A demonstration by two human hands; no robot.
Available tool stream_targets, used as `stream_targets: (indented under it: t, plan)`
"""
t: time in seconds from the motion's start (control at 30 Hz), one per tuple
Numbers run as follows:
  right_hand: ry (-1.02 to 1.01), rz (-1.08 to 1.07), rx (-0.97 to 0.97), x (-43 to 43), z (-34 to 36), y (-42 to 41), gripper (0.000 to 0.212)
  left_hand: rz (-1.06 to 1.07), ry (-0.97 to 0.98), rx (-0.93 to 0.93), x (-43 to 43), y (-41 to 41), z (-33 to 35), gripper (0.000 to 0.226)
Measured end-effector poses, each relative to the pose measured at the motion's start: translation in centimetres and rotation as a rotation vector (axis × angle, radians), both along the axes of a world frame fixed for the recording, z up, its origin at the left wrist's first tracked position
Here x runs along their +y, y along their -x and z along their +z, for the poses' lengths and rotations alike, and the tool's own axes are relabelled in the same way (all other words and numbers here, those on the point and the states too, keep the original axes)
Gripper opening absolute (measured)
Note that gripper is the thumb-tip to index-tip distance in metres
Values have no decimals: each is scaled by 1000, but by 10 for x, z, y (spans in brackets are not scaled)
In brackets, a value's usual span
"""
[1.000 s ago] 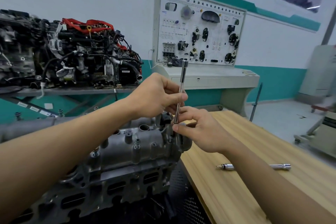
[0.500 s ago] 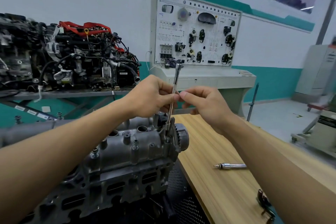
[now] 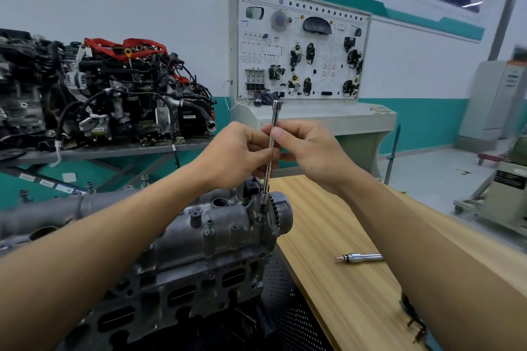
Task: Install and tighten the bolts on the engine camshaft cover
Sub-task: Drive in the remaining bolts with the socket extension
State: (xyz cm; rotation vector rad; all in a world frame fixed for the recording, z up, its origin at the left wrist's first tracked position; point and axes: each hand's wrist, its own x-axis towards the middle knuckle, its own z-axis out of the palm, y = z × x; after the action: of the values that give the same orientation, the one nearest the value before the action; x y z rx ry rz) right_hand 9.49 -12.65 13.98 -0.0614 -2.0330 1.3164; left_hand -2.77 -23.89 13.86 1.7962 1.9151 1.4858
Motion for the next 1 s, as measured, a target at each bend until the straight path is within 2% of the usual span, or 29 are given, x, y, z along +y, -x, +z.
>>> stream_targets:
  t: [0.1,0.17,0.23,0.3,0.37,0.43,0.53,0.57,0.63,0.67,0.73,0.8,0.87,0.9,1.0]
  plan:
    - [-12,-21,14,0,2,3,16,36,-43,65,-2,0,-3,11]
    - [-36,-103,31,0,3,5,7,95,-62,115,-1,-2,-7,18]
    - [-50,-191,52,-1,2,9,17,149,-92,92,-1,-3,-10,25]
    - [-61,-202,45,-1,3,11,23,158,-89,63,-2,-2,-12,19]
    - [-85,-155,18,-1,7,10,22,95,-13,-3,-4,-1,-9,9]
    - [-97,-77,1,0,11,6,14,-31,96,-47,-6,0,-4,15]
    - [-103,-17,-15,3,13,1,14,-100,187,53,-7,-3,1,14]
    - [-108,-39,-2,2,12,2,12,-53,185,112,-6,-5,-1,11]
    - [-112,-141,62,0,10,6,14,115,100,213,-1,-7,-11,27]
    - [-113,-205,100,-1,8,9,22,171,39,197,1,-8,-17,30]
    - [-94,-257,126,0,7,10,33,164,-32,123,3,-8,-22,22]
    - [-55,-132,64,3,9,7,26,72,18,76,1,-8,-18,13]
    - [-20,20,-6,7,11,1,9,10,109,115,-3,-5,-13,13]
    - [-14,50,-20,9,11,-1,9,6,139,159,-3,-3,-11,12]
    - [-26,-44,27,6,7,3,8,125,106,272,0,-4,-18,12]
